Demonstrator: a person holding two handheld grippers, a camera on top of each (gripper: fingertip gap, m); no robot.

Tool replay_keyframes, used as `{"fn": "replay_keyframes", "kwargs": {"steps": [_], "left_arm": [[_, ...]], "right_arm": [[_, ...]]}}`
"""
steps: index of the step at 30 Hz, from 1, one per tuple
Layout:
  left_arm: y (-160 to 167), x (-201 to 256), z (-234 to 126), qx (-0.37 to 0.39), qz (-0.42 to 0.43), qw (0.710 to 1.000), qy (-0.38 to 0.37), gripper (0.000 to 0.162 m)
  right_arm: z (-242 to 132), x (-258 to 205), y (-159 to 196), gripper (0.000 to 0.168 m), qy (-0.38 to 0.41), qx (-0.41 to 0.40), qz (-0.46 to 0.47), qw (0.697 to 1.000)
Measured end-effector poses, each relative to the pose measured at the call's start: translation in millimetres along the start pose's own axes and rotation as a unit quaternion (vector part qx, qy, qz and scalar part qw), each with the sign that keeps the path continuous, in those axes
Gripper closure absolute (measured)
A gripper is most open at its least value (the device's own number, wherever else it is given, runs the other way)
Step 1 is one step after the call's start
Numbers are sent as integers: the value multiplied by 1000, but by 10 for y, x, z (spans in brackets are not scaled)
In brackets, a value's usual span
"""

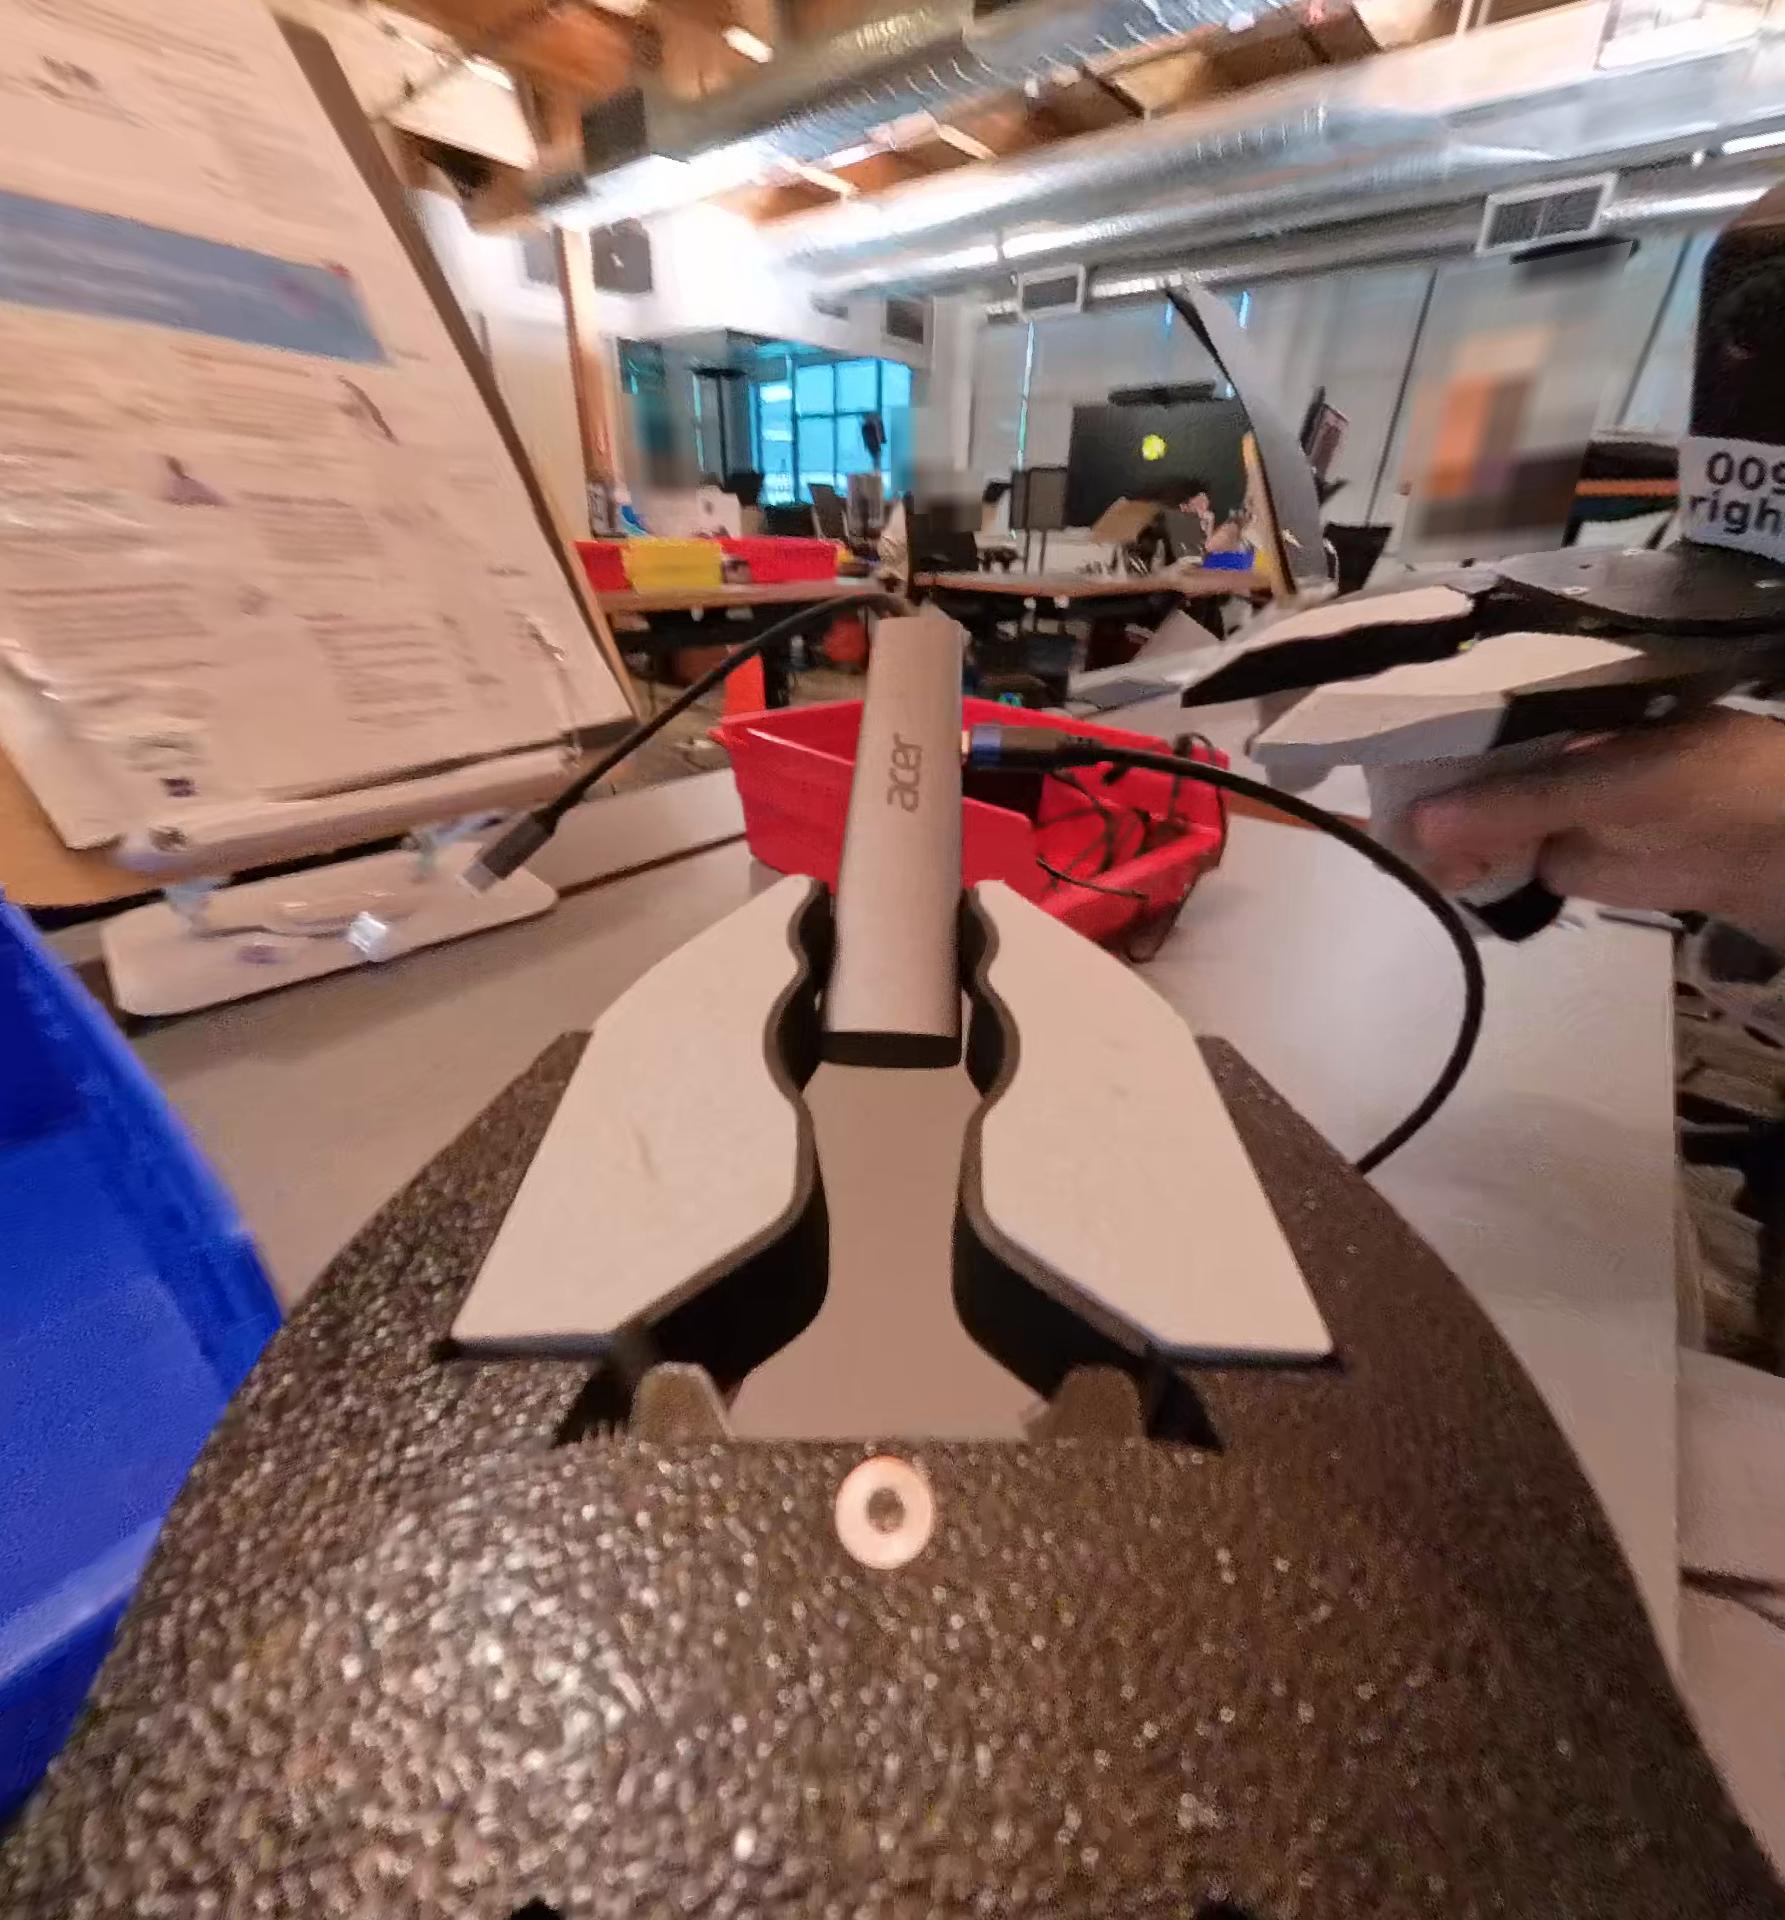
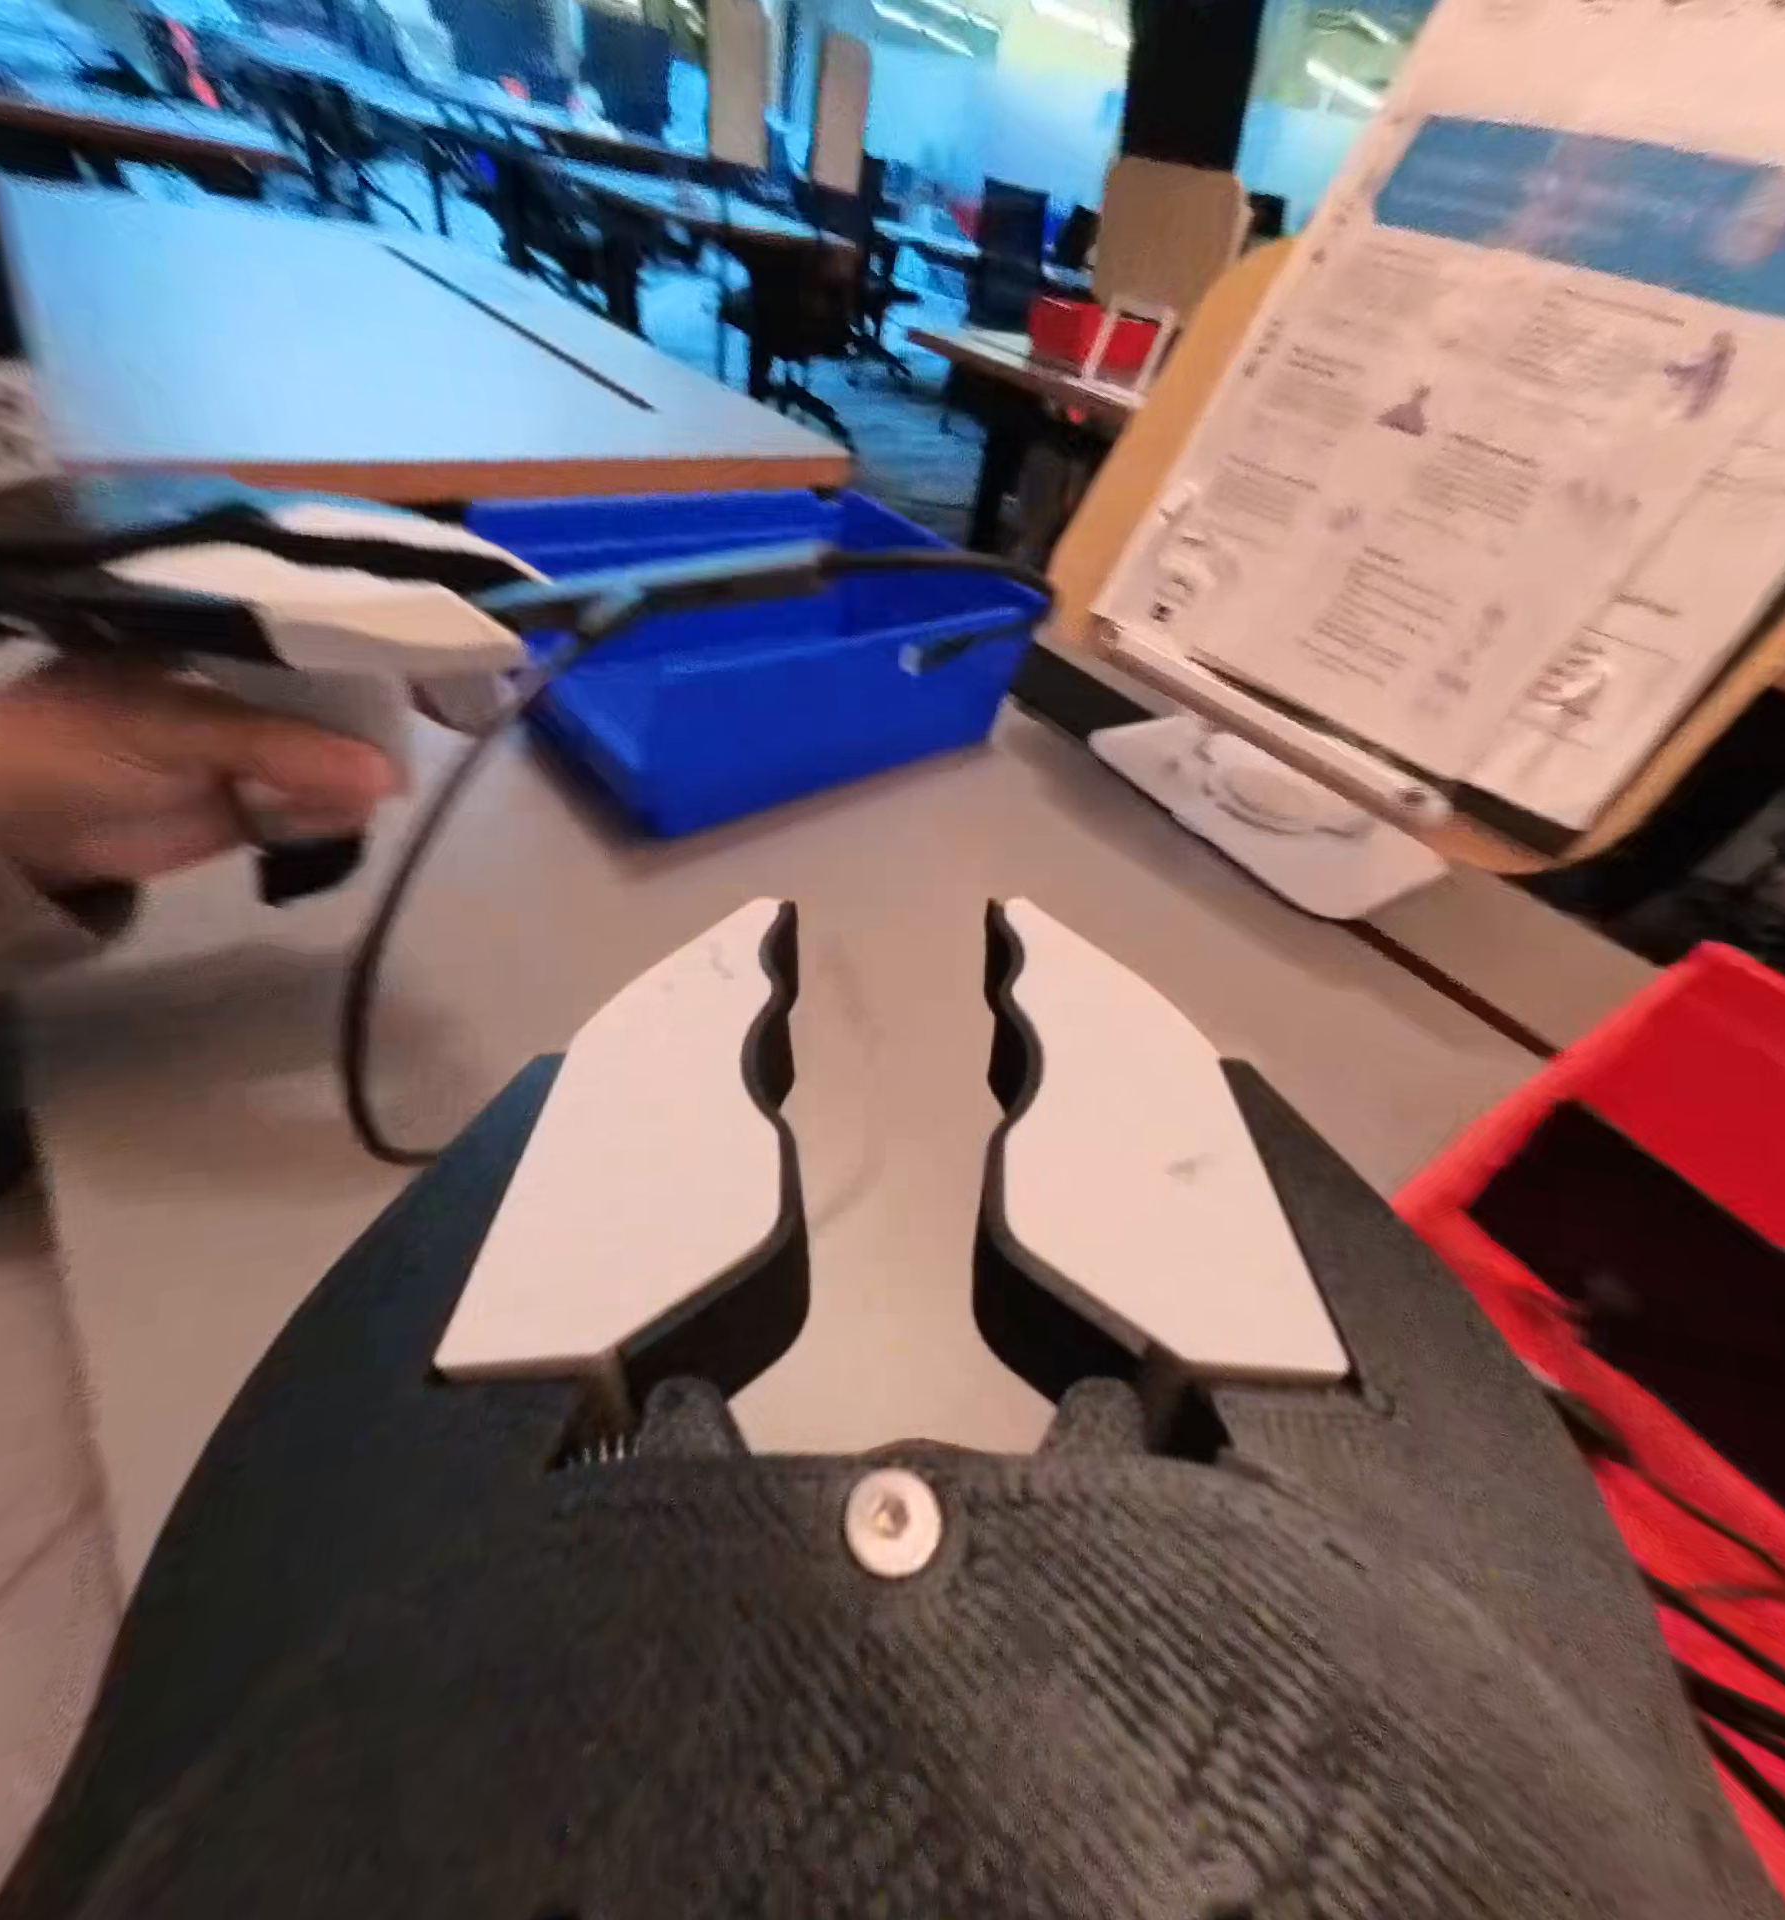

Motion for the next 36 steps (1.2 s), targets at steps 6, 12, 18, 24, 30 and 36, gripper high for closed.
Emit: {"fn": "replay_keyframes", "kwargs": {"steps": [6,12,18,24,30,36], "left_arm": [[220,160,170,-71,46,994,-69,138],[298,428,288,-104,73,987,-101,138],[389,562,347,-126,59,985,-98,138],[476,551,369,-137,33,986,-93,138],[477,518,365,-133,23,987,-86,138],[511,521,373,-135,11,988,-80,138]], "right_arm": [[220,-372,7,130,14,75,71,995],[413,-380,142,137,64,94,-13,993],[475,-371,345,150,79,88,9,993],[490,-314,457,155,77,92,58,991],[531,-328,530,158,69,85,69,992],[518,-326,514,156,81,97,57,990]]}}
Point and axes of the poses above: each gripper's, where its closed fingertips meet, z out along the fingers, y out of its underside, x = y × z across the jaws, the point moved 4 cm from there along -z, back along the fingers, and after that the axes turned 3 degrees about -y, right-handed, at the moved point
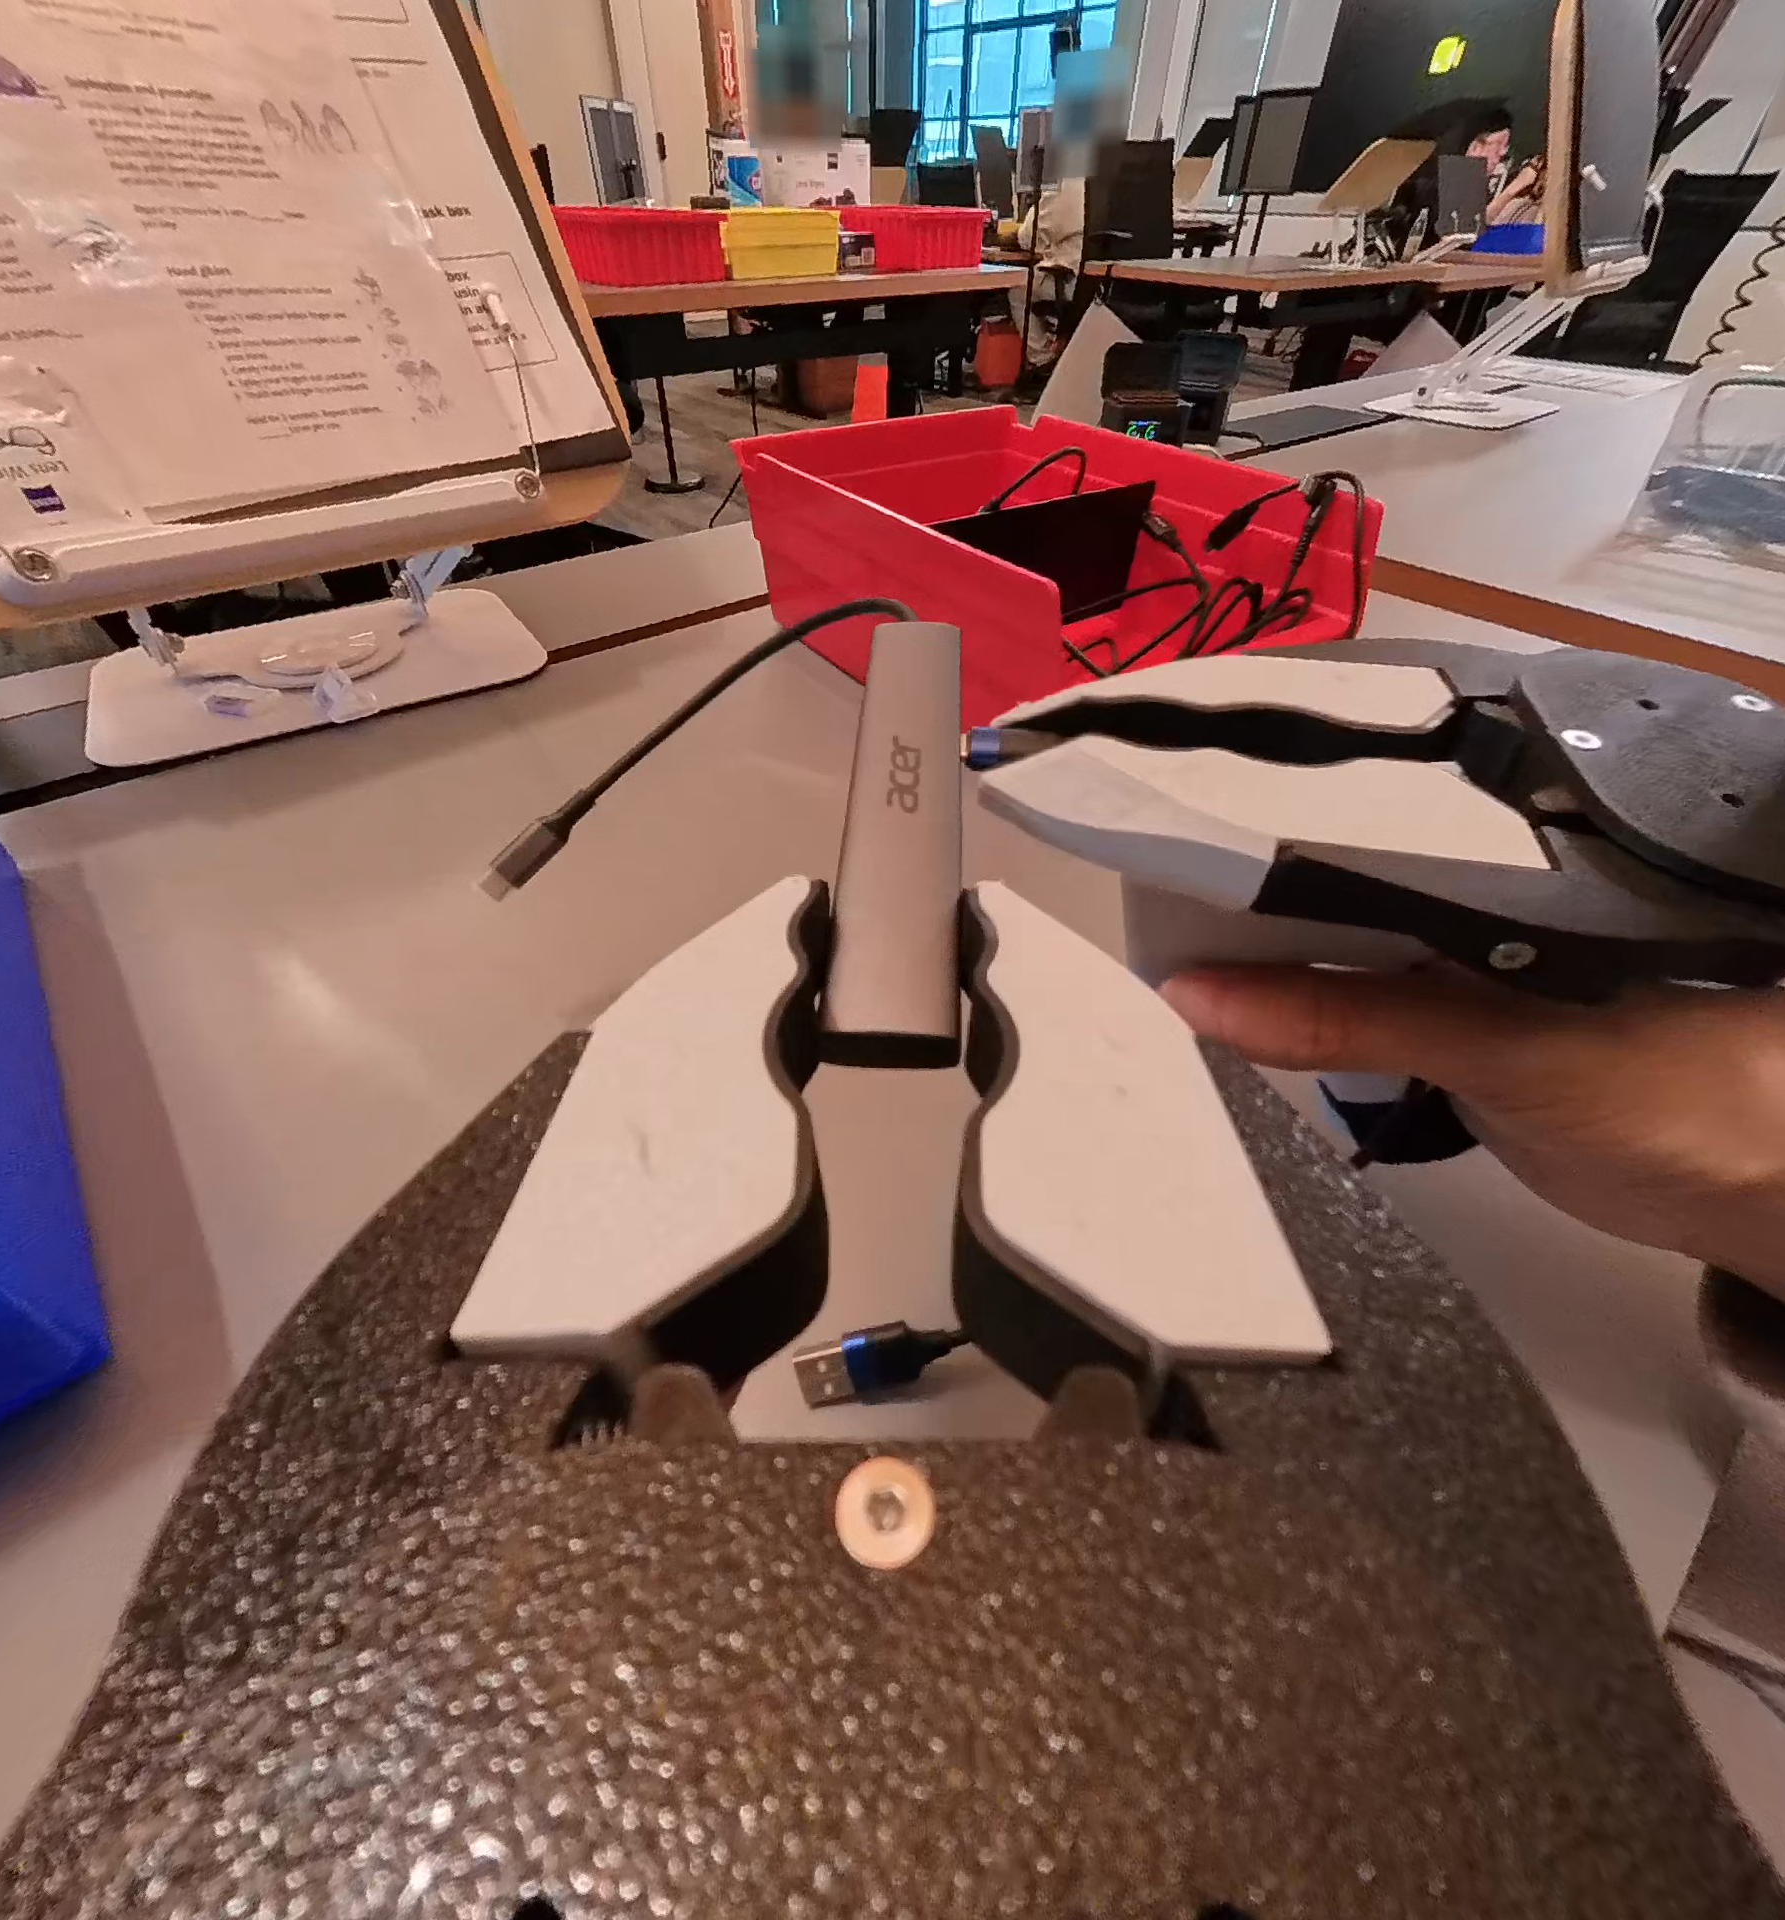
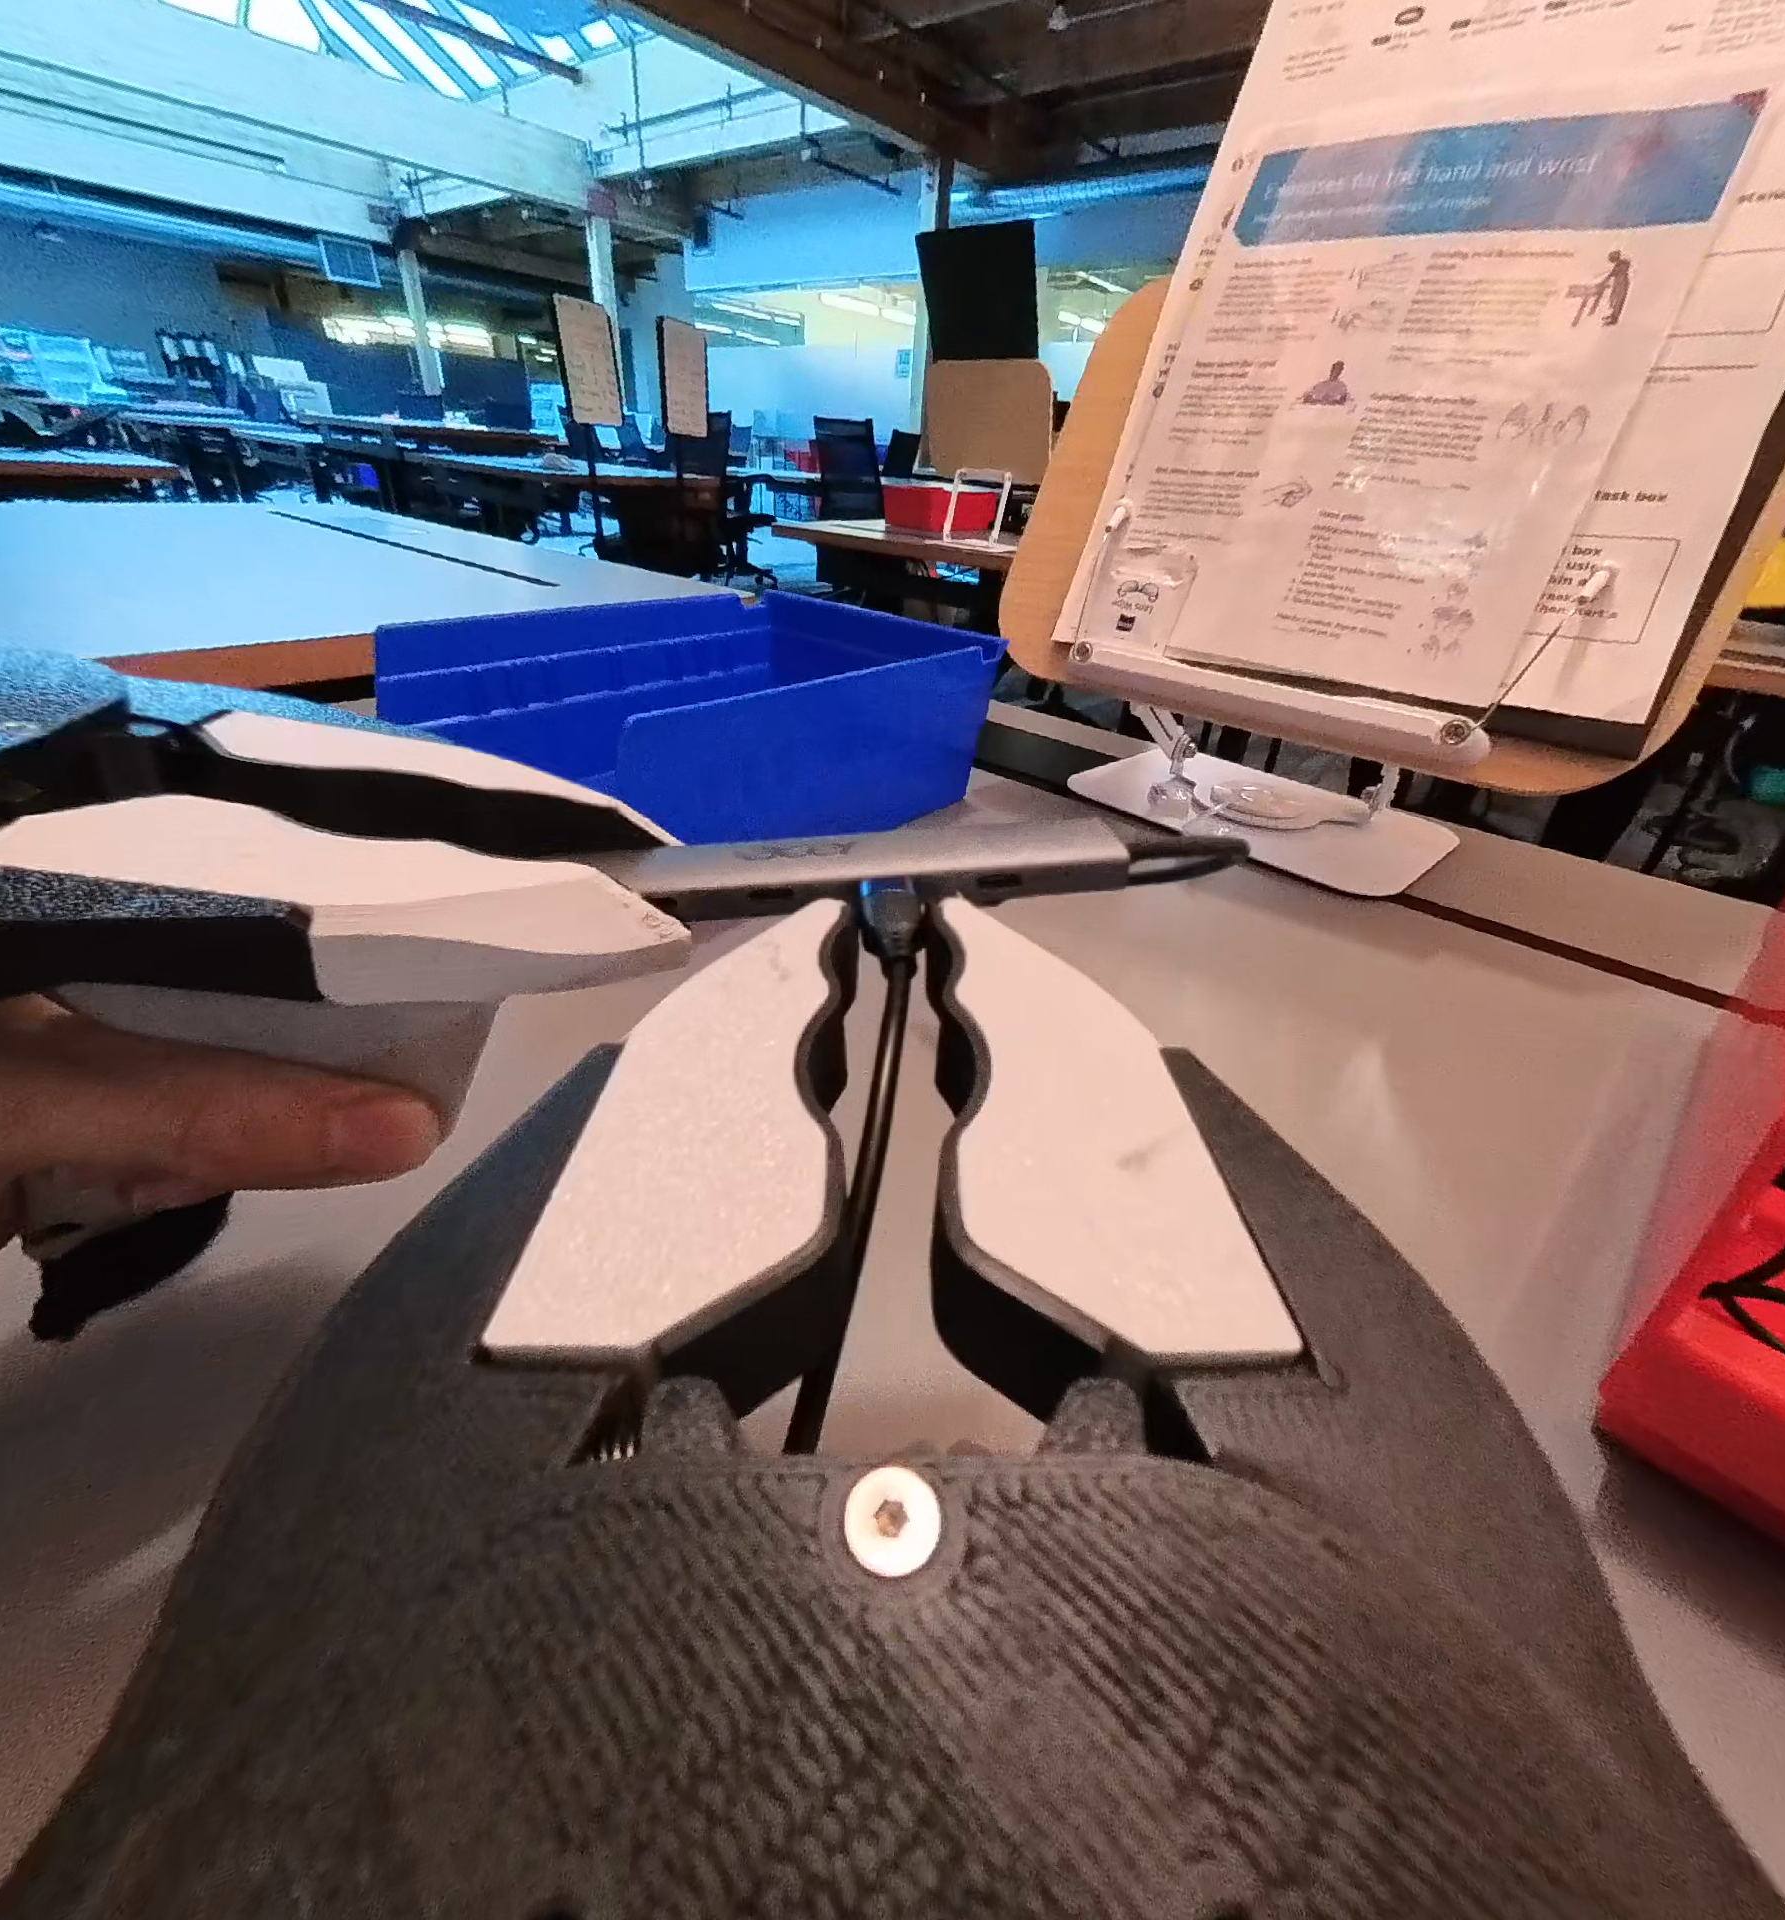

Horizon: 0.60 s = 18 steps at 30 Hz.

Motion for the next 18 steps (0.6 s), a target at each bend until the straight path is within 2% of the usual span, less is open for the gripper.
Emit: {"fn": "replay_keyframes", "kwargs": {"steps": [3,10,16,17,18], "left_arm": [[22,-5,10,-4,-3,1000,-1,138],[54,-17,34,27,-11,999,13,138],[135,-52,38,35,70,997,-2,137],[138,-75,39,35,58,998,-12,137],[129,-240,17,40,36,997,-61,138]], "right_arm": [[9,9,40,157,-7,-25,17,1000],[4,-3,46,157,13,-18,24,999],[-29,-56,129,157,44,-35,16,998],[-47,-58,127,157,44,-40,10,998],[-102,-52,120,157,48,-42,1,998]]}}
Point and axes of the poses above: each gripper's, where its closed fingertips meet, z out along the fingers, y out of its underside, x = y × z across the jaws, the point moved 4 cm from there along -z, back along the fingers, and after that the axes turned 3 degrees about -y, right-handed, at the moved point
